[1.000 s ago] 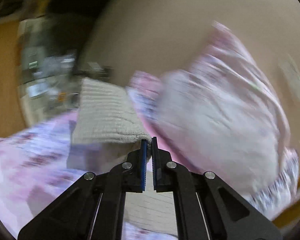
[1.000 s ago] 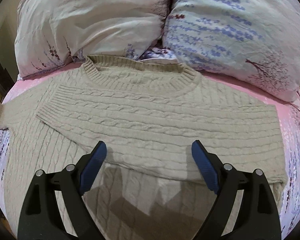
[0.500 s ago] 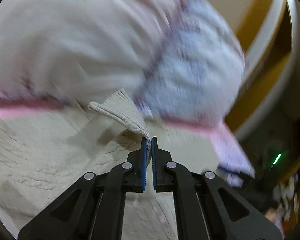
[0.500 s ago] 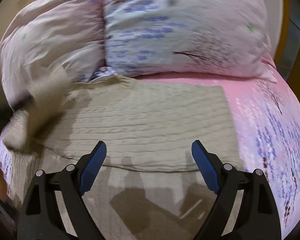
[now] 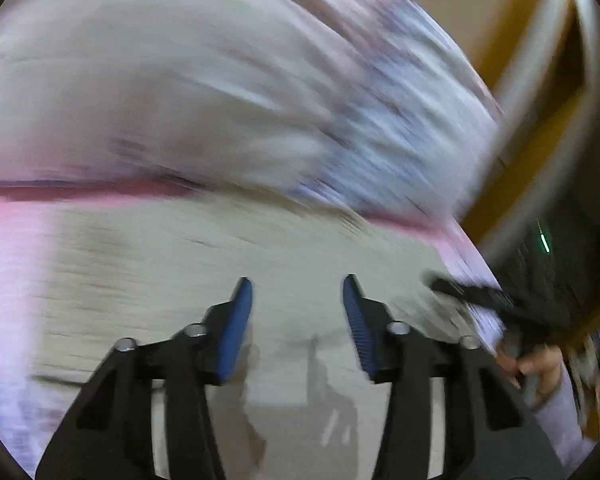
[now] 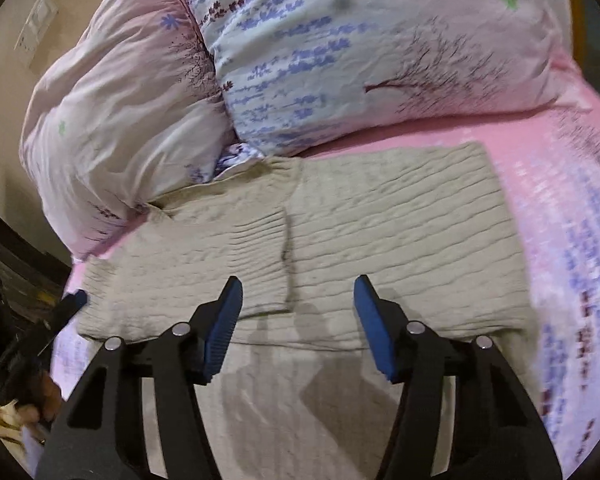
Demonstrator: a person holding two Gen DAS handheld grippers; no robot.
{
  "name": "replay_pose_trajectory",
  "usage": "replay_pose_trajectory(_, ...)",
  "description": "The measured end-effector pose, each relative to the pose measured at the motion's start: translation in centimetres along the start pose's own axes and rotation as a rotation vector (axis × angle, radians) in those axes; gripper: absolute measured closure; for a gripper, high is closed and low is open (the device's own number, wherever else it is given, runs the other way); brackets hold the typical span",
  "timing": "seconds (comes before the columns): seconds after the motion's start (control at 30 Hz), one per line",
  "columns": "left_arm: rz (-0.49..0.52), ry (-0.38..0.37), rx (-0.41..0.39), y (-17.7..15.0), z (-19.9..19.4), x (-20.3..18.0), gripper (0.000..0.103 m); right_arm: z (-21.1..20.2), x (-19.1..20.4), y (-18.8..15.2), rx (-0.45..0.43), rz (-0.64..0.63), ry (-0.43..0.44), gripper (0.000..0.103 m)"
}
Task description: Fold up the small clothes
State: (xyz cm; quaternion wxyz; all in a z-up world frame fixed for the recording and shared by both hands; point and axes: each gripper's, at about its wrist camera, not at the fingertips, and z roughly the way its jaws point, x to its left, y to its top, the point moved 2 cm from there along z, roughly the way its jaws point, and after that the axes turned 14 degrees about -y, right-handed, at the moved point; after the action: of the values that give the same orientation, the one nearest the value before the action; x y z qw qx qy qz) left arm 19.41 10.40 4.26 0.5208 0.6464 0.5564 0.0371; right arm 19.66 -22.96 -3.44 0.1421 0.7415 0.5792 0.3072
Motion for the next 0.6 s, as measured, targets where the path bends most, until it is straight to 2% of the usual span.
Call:
replay_pose_trajectory(0.03,-0.037,0.065,-0.035,0.5,-1.4,2.0,0.055,0.5,0.1,0.3,0.010,0.010,-0.005,0.054)
replay_pose_trajectory(0.1,-0.138,0.141,-0.080,1.2,-3.7,5.8,0.055,1.3,0.0,0.6,0.025,0.026,-0.024,0.063)
replay_pose_trajectory(0.13,-0.183,0.153,-0.088,1.2,-4.4,7.4,0.055,1.9,0.1,0.8,0.049,0.040,-0.018,0.070)
replay_pose_trajectory(0.2,-0.271,0.175,-0.084,0.9,-5.2,10.3,0.055,2.9,0.4,1.0,0.085,0.051,0.006,0.075)
replay_pose_trajectory(0.37,-0.391,0.134,-0.014,-1.1,-4.2,13.3,0.055,3.8,1.8,0.9,0.086,0.015,0.013,0.078)
replay_pose_trajectory(0.5,-0.412,0.118,0.004,-1.4,-3.1,13.5,0.055,4.1,2.7,0.8,0.087,-0.023,0.013,0.078)
replay_pose_trajectory(0.6,-0.420,0.124,0.000,-1.5,-2.5,13.4,0.055,4.3,2.9,0.8,0.079,-0.046,0.009,0.091)
